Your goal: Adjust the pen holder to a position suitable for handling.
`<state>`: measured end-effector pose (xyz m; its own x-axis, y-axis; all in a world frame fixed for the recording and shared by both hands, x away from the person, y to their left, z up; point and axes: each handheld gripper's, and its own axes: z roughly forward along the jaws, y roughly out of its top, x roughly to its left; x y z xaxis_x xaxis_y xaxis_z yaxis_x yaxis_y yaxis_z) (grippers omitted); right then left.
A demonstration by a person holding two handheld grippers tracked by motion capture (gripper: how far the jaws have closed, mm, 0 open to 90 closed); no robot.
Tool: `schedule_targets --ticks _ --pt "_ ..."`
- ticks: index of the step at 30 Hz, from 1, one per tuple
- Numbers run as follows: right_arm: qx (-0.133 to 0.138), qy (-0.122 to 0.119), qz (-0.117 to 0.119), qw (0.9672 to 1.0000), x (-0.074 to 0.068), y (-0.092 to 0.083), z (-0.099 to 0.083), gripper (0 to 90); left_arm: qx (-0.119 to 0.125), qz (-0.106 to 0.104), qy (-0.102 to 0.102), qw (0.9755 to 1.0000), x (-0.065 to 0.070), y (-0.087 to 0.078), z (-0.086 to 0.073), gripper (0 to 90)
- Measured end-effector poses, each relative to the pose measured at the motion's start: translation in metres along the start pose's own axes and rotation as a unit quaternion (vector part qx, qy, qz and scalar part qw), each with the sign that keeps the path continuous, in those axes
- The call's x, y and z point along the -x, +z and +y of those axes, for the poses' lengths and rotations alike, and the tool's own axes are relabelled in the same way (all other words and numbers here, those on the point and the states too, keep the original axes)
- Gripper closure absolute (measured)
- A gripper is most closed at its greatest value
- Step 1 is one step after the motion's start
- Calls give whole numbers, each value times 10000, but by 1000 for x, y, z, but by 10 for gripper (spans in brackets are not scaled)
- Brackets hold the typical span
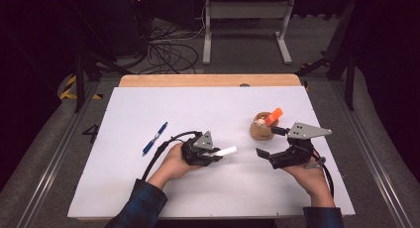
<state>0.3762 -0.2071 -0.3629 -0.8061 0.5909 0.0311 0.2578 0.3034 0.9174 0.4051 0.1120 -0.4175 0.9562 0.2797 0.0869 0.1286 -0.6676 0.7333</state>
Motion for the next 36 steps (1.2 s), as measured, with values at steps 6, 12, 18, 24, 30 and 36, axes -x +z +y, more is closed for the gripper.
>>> schedule_targets --ticks 6,12,18,24,30,36 --pt "35 181 -84 9998 0 5 -1 57 587 154 -27 9982 12 -7 3 710" --pt "-113 299 -157 9994 -4 14 -1 109 905 294 -142 9954 23 -7 4 710" --pt "-138 517 -113 9985 -7 20 -1 180 1361 701 -305 9877 30 -9 11 709" --pt "-132 740 -50 9972 -9 25 -2 284 1601 950 -444 9815 35 -9 17 709" --pt "-27 923 170 9956 -11 29 -2 376 1696 1021 -501 9789 37 -5 21 709" --pt "25 1021 225 9945 -12 31 -2 407 1775 1007 -528 9775 40 0 24 709"
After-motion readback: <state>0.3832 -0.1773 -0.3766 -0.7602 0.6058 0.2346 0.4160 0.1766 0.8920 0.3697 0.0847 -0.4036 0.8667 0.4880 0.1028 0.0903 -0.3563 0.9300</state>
